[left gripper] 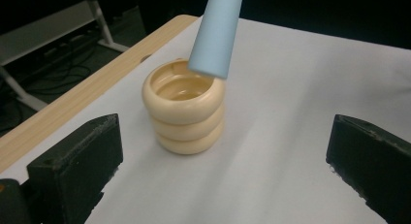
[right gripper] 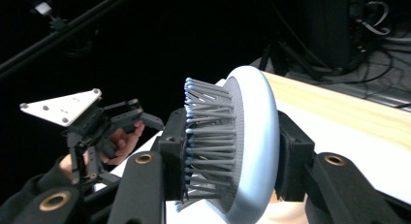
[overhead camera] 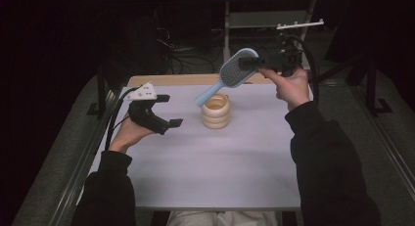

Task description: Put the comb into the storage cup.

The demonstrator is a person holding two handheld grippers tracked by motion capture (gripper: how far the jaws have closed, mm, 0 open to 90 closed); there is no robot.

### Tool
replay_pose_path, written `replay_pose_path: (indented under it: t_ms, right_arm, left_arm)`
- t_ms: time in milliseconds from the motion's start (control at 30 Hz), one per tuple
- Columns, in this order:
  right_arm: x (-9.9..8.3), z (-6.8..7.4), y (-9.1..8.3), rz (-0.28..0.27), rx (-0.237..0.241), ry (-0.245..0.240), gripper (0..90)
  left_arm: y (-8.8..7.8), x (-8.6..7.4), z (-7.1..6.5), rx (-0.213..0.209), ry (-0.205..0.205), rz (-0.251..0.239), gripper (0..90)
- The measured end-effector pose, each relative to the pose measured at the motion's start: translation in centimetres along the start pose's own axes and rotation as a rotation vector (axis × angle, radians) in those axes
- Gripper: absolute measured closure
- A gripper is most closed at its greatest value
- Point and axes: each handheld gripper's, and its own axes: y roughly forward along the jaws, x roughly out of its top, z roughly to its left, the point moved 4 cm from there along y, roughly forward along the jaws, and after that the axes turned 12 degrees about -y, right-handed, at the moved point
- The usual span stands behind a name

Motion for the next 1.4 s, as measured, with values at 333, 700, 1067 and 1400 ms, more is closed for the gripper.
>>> replay_pose_path:
  t_ms: [333, 700, 1067, 1400]
  right_arm:
    - [0.6, -0.7, 0.3, 0.02, -0.047, -0.03, 55.4]
    - [0.9, -1.7, 0.5, 0.039, -0.099, -0.052, 55.3]
    - [0.4, -2.6, 1.2, 0.074, -0.14, -0.064, 55.2]
    - [0.3, -2.7, 2.4, 0.087, -0.143, -0.082, 55.2]
  left_arm:
    - [-0.7, -1.4, 1.4, 0.013, -0.066, -0.012, 0.0]
    - [-1.8, -3.1, 2.6, 0.048, -0.107, -0.057, 0.0]
    - [-2.7, -5.4, 3.5, 0.061, -0.148, -0.077, 0.0]
    - [-4.1, -7.4, 4.4, 0.087, -0.19, -0.082, 0.0]
